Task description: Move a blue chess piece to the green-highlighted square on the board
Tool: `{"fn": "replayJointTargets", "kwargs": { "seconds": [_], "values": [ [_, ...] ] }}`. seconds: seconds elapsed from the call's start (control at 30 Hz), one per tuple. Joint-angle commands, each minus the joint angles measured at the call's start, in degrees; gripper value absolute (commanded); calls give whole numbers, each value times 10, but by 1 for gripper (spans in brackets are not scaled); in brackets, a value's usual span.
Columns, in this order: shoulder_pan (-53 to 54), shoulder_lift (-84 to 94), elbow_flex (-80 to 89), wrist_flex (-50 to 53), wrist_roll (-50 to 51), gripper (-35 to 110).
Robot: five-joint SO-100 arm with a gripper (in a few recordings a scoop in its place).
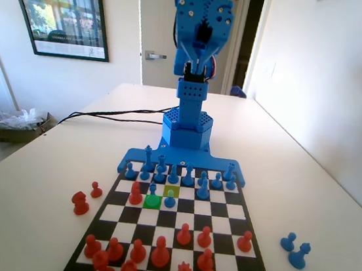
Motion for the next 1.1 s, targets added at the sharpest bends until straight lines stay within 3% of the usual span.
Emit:
{"fn": "replayJointTargets", "kwargs": {
  "seconds": [0.0, 1.07],
  "values": [
    [-4, 15, -4, -19, -4, 3],
    [28, 129, 11, -67, -7, 3]
  ]
}}
